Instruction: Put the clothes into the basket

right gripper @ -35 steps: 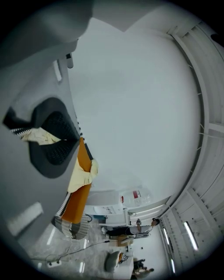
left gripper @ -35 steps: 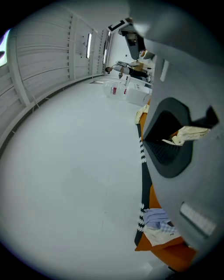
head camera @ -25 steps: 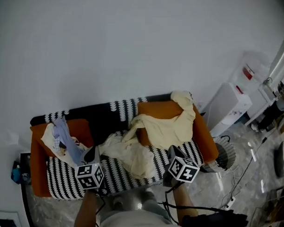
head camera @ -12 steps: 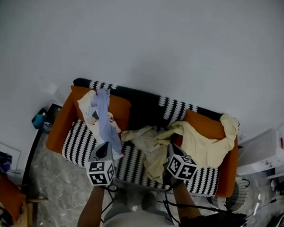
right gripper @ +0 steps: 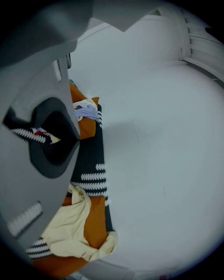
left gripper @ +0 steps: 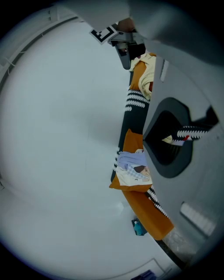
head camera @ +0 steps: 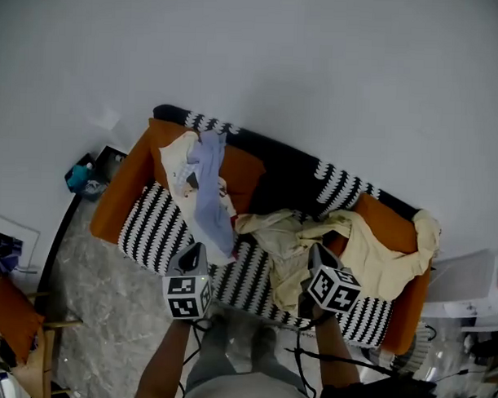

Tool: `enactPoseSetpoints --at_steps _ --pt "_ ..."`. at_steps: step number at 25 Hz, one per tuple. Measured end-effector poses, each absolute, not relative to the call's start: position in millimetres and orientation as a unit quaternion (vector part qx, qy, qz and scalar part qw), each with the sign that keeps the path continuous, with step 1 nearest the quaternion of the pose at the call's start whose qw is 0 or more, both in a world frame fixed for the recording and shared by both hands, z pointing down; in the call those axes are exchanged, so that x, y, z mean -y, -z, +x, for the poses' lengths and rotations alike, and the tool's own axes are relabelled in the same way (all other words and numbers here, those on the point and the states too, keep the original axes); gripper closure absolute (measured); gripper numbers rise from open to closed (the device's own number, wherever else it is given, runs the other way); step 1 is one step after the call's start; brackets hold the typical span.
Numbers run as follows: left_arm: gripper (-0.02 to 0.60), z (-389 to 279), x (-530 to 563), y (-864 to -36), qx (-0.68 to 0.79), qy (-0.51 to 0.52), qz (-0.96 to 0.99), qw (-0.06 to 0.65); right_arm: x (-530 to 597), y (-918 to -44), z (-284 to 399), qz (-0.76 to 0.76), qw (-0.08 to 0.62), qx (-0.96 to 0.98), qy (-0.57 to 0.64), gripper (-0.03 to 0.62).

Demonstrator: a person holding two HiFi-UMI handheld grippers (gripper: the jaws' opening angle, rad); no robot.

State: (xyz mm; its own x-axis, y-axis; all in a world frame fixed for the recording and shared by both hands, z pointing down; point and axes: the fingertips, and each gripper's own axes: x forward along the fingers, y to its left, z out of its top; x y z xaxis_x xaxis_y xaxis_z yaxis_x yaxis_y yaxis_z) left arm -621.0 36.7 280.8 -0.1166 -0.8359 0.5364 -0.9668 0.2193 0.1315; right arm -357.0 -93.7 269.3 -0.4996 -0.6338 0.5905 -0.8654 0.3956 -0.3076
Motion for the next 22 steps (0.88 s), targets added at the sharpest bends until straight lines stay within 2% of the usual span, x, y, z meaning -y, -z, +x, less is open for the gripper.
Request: enactPoseSetpoints --at_steps 10,17,22 --pt "0.586 -635 -29 -372 0.716 -0.159 0.607 0.305 86 -374 -362 0.467 0.242 0.777 -0.346 0.591" --pt "0.586 -618 -44 -473 0.682 -0.207 0.616 0.335 58 -462 -363 0.462 0.275 0.754 -0.377 0.591" --pt "0.586 -615 -45 -541 0.67 -0.205 0.617 0.357 38 -532 -365 0.452 0.301 0.741 -0.395 0.591"
